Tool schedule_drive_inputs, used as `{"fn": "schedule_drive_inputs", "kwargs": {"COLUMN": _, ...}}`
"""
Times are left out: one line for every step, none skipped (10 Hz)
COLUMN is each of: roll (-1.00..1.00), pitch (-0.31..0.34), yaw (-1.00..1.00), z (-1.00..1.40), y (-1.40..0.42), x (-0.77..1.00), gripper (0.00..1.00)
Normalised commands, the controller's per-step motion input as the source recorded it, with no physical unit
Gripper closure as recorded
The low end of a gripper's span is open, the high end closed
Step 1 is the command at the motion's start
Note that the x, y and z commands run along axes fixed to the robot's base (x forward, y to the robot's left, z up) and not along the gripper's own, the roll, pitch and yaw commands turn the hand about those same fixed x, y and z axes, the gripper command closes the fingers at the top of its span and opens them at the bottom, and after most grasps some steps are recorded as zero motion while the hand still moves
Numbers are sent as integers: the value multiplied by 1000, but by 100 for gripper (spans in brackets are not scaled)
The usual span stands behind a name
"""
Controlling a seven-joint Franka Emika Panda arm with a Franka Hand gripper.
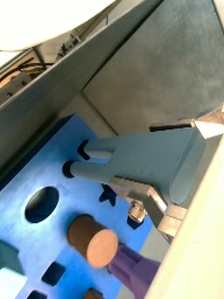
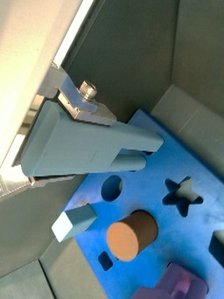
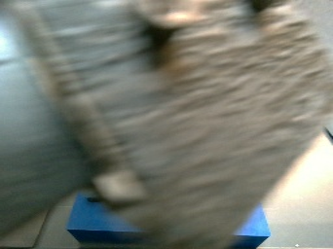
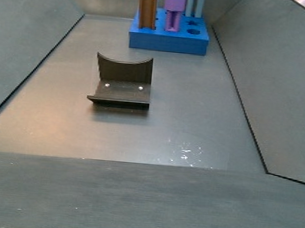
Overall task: Pick up the square-circle object. Move up. Move to above the board. Insert the square-circle object.
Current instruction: Insert the square-circle object.
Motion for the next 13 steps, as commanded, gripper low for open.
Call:
{"fn": "schedule_drive_inputs", "kwargs": {"roll": -39, "pitch": 0, "yaw": -191, "z": -257, "y": -37, "x": 240, "gripper": 100}}
{"fn": "schedule_drive_inputs", "kwargs": {"roll": -60, "pitch": 0, "yaw": -186, "z": -229, "y": -49, "x": 220, "gripper": 100}}
{"fn": "schedule_drive_inputs", "kwargs": {"roll": -83, "pitch": 0, "yaw": -169, "z": -209, "y": -60, "x": 229, "gripper": 100}}
{"fn": "schedule_drive_inputs", "kwargs": {"roll": -86, "pitch": 0, "yaw": -151, "z": -200, "y": -37, "x": 169, "gripper": 100}}
{"fn": "schedule_drive_inputs", "kwargs": {"roll": -7, "pitch": 0, "yaw": -49, "z": -303, "y": -37, "x": 0, "gripper": 100}}
{"fn": "schedule_drive_inputs", "kwargs": {"roll": 13, "pitch": 27, "yaw": 0, "z": -357, "y": -40, "x": -137, "gripper": 100}}
{"fn": "schedule_drive_inputs", "kwargs": {"roll": 31, "pitch": 66, "yaw": 0, "z": -351, "y": -11, "x": -186, "gripper": 100}}
{"fn": "schedule_drive_inputs", "kwargs": {"roll": 0, "pitch": 47, "yaw": -11, "z": -340, "y": -43, "x": -123, "gripper": 100}}
{"fn": "schedule_drive_inputs", "kwargs": {"roll": 0, "pitch": 0, "yaw": -63, "z": -437, "y": -40, "x": 0, "gripper": 100}}
{"fn": "schedule_drive_inputs", "kwargs": {"roll": 10, "pitch": 19, "yaw": -63, "z": -677, "y": 0, "x": 291, "gripper": 100}}
{"fn": "schedule_drive_inputs", "kwargs": {"roll": 47, "pitch": 11, "yaw": -103, "z": -794, "y": 0, "x": 303, "gripper": 100}}
{"fn": "schedule_drive_inputs", "kwargs": {"roll": 30, "pitch": 0, "yaw": -69, "z": -700, "y": 0, "x": 257, "gripper": 100}}
{"fn": "schedule_drive_inputs", "kwargs": {"roll": 0, "pitch": -27, "yaw": -157, "z": -169, "y": -11, "x": -26, "gripper": 100}}
